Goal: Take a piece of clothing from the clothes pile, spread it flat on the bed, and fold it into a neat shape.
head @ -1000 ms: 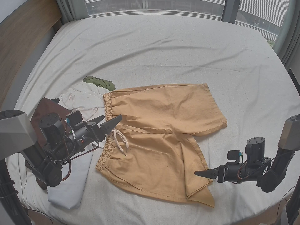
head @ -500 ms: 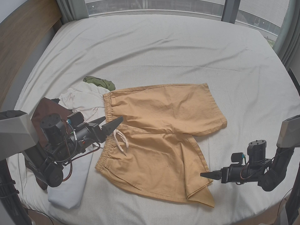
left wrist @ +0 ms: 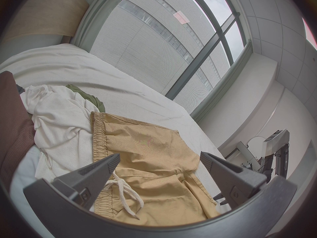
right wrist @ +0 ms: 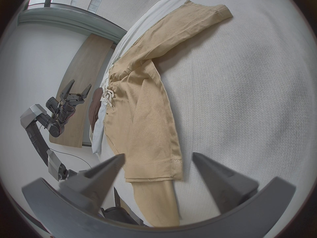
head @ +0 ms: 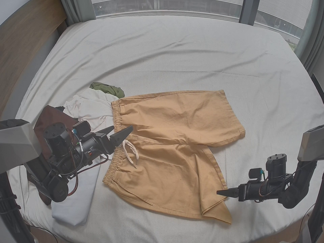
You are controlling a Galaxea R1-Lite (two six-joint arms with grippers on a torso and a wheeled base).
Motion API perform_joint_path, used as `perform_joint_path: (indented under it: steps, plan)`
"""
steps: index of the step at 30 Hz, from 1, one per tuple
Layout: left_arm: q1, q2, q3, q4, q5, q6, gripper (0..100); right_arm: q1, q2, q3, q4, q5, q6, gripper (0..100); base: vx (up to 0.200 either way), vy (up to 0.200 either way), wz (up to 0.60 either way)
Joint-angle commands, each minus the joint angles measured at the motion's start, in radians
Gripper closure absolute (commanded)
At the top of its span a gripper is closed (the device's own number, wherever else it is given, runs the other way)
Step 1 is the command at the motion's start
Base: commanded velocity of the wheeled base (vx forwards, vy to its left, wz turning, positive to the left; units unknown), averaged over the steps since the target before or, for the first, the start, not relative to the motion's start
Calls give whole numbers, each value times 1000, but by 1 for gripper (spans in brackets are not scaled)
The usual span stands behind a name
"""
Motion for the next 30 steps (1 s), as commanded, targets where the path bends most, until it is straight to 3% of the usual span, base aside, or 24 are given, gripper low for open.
perform_joint_path:
  steps: [1, 15, 30]
  plan:
    - [0, 0, 0, 0, 0, -1, 0, 6, 4, 0, -1, 1, 0, 100, 0, 0, 0]
    - [0, -3, -1, 0, 0, -1, 0, -3, -6, -8, -8, 1, 0, 100, 0, 0, 0]
    - [0, 0, -1, 0, 0, -1, 0, -109, -42, -54, -2, 2, 0, 100, 0, 0, 0]
